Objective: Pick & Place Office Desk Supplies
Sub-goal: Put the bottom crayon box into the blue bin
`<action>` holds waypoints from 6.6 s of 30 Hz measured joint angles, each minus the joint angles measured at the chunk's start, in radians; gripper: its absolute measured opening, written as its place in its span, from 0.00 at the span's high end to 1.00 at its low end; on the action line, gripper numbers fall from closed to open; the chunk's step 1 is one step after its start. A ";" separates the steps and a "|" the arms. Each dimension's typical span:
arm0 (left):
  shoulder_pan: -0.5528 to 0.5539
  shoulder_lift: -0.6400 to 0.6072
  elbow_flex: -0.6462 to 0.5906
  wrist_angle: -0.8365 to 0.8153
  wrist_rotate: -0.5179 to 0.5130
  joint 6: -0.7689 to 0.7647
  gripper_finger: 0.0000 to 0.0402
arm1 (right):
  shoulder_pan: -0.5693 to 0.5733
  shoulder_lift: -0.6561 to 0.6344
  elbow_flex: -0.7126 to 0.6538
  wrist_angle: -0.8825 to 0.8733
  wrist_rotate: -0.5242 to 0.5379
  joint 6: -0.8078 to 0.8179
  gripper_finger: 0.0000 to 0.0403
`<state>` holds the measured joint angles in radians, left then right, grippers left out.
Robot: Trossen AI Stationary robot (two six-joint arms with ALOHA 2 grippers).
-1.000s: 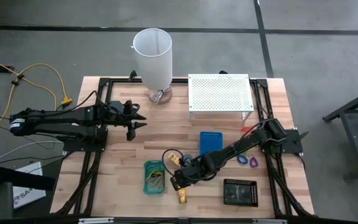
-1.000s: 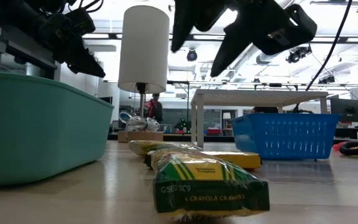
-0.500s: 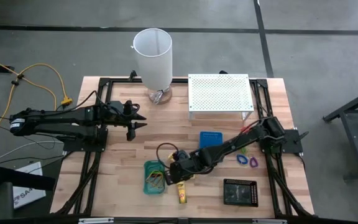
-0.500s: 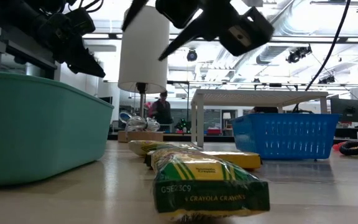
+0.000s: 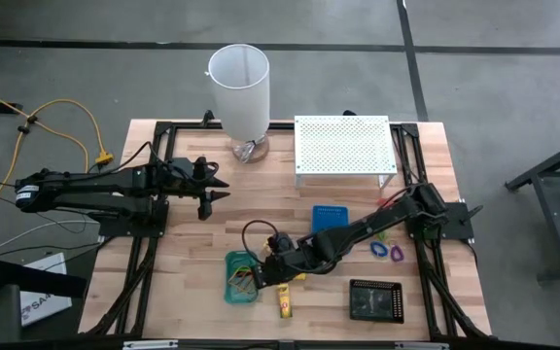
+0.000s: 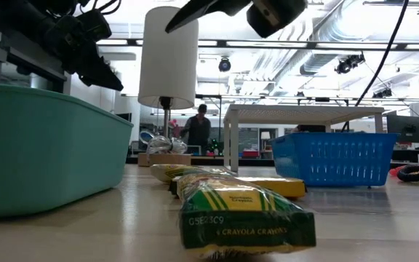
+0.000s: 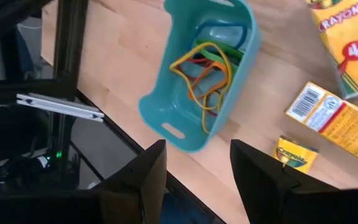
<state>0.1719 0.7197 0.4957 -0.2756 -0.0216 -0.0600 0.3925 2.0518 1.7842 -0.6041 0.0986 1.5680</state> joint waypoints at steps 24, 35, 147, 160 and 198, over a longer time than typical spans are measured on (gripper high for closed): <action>0.000 0.000 0.000 0.008 0.001 0.000 0.70 | 0.107 0.099 0.005 0.190 0.164 -0.163 0.59; 0.000 0.000 0.000 0.011 0.001 0.000 0.70 | 0.110 0.100 0.005 0.120 0.083 -0.137 0.59; 0.000 0.002 0.000 0.050 0.000 0.000 0.70 | 0.071 0.254 0.006 -0.101 -0.207 0.137 0.57; 0.000 0.002 0.000 0.052 0.001 0.000 0.70 | 0.072 0.255 0.005 -0.109 -0.209 0.132 0.68; 0.000 0.002 0.000 0.053 0.005 0.000 0.70 | 0.080 0.208 0.001 -0.121 -0.120 0.103 0.68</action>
<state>0.1719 0.7219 0.4957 -0.2230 -0.0166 -0.0597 0.4727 2.2597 1.7853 -0.7251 -0.0212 1.6709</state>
